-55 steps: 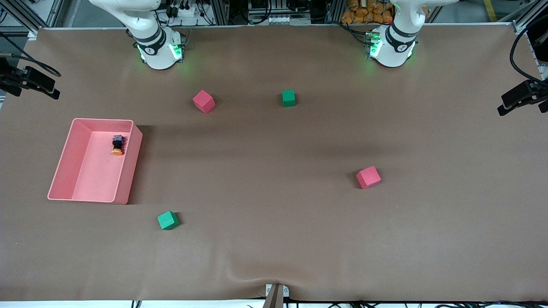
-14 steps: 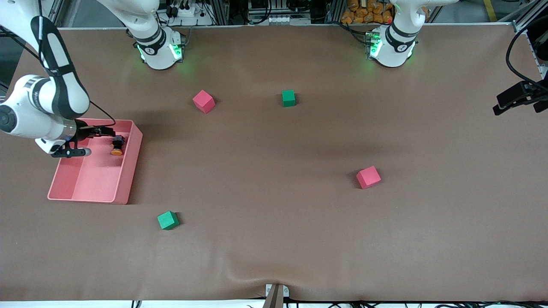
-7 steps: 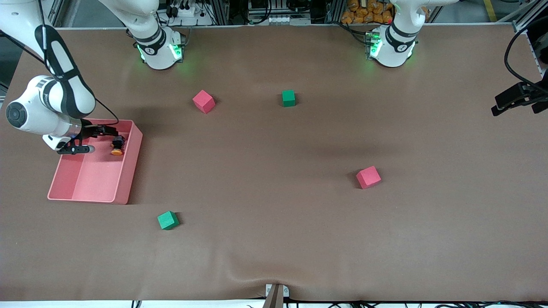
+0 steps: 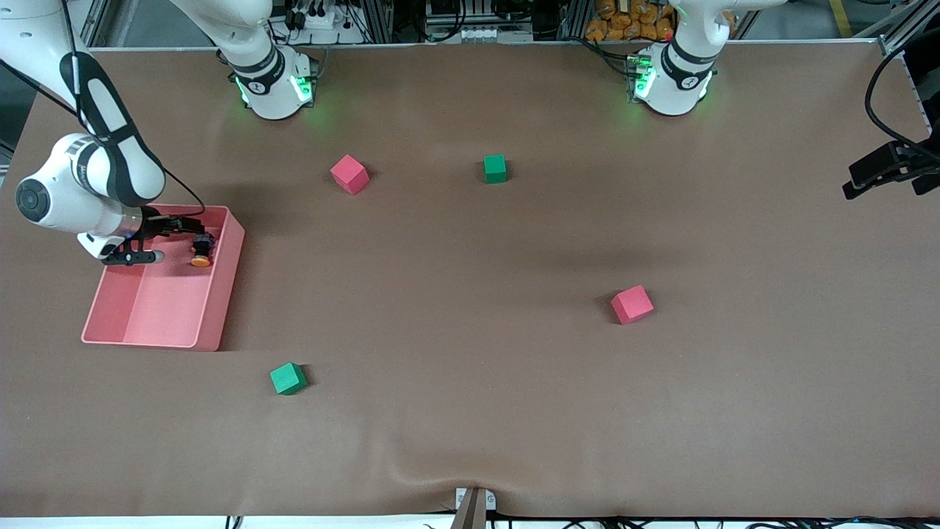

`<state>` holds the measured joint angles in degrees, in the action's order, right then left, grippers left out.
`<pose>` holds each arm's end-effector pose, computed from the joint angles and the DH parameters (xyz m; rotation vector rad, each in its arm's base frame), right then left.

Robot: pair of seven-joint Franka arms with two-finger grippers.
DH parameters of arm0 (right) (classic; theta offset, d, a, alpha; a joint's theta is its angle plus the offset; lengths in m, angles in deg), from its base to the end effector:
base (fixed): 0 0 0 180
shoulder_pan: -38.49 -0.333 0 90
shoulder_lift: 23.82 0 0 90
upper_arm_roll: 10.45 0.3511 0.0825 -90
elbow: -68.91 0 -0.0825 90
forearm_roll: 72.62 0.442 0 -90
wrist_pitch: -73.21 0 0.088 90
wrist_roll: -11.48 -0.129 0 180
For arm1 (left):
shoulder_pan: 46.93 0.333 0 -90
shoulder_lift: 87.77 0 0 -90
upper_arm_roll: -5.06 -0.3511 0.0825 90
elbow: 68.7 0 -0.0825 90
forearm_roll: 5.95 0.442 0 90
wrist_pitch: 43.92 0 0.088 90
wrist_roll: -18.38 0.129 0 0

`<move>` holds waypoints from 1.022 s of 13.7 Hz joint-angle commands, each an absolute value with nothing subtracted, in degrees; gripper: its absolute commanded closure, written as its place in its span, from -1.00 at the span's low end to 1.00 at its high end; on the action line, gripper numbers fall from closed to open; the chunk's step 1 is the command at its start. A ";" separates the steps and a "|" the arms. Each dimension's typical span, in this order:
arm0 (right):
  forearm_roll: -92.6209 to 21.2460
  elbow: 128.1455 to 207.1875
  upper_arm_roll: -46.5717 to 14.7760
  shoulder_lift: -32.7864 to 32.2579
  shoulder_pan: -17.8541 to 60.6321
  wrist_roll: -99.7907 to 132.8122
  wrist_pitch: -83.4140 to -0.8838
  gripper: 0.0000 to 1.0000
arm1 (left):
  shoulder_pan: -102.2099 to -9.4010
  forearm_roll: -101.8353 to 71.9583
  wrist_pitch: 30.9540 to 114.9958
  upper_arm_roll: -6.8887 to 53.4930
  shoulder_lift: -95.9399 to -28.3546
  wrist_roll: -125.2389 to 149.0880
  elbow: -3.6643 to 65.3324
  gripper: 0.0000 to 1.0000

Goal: Place and upright button with both arms
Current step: 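Close the right gripper on the button's black body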

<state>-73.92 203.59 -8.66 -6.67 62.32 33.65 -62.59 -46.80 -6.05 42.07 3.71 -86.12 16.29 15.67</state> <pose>0.4754 -0.1920 0.1453 -3.0145 -0.0312 0.3953 0.6155 0.0154 0.6655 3.1390 0.0976 -0.0008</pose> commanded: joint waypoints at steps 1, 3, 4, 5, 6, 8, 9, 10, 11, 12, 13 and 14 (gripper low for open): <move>-74.47 203.65 -7.90 -7.55 62.49 34.25 -63.37 -1.00 | -46.40 -7.09 41.33 3.75 -86.10 17.67 15.23 -1.00; -74.38 202.86 -7.90 -7.73 61.78 33.89 -63.37 -1.00 | -46.58 -7.09 41.33 3.83 -86.10 17.59 15.23 -1.00; -74.38 202.77 -7.81 -7.73 61.26 33.46 -63.37 -1.00 | -46.58 -7.09 41.33 3.83 -86.10 17.58 15.23 -1.00; -74.38 202.77 -7.81 -7.73 60.73 32.49 -63.37 -1.00 | -46.67 -7.09 41.33 3.83 -86.10 17.58 15.23 -1.00; -74.38 202.77 -7.81 -7.73 59.85 30.92 -63.29 -1.00 | -46.75 -7.09 41.42 3.83 -86.10 17.58 15.15 -1.00; -74.38 202.94 -7.81 -7.65 57.75 27.93 -62.85 -1.00 | -46.93 -7.18 41.42 3.83 -86.10 17.50 15.06 -1.00; -74.38 202.94 -7.81 -7.64 57.39 27.39 -61.89 -1.00 | -46.93 -7.09 41.33 3.83 -86.10 17.58 15.14 -1.00; -74.38 203.03 -7.81 -7.56 57.38 27.47 -61.71 -1.00 | -46.76 -7.18 41.42 3.83 -86.10 17.58 15.15 -1.00; -74.38 203.03 -7.81 -7.38 57.38 27.47 -61.70 -1.00 | -46.58 -7.09 41.42 3.83 -86.10 17.67 15.15 -1.00; -74.38 203.03 -7.81 -7.21 57.38 27.47 -61.70 -1.00 | -46.49 -7.09 41.33 3.83 -86.10 17.67 15.15 -1.00; -74.38 203.12 -7.81 -7.20 57.38 27.47 -61.70 -1.00 | -46.49 -7.09 41.42 3.92 -86.10 17.76 15.06 -1.00; -74.38 203.12 -7.81 -7.20 57.38 27.47 -61.70 -1.00 | -46.49 -7.09 41.42 3.83 -86.10 17.76 15.14 -1.00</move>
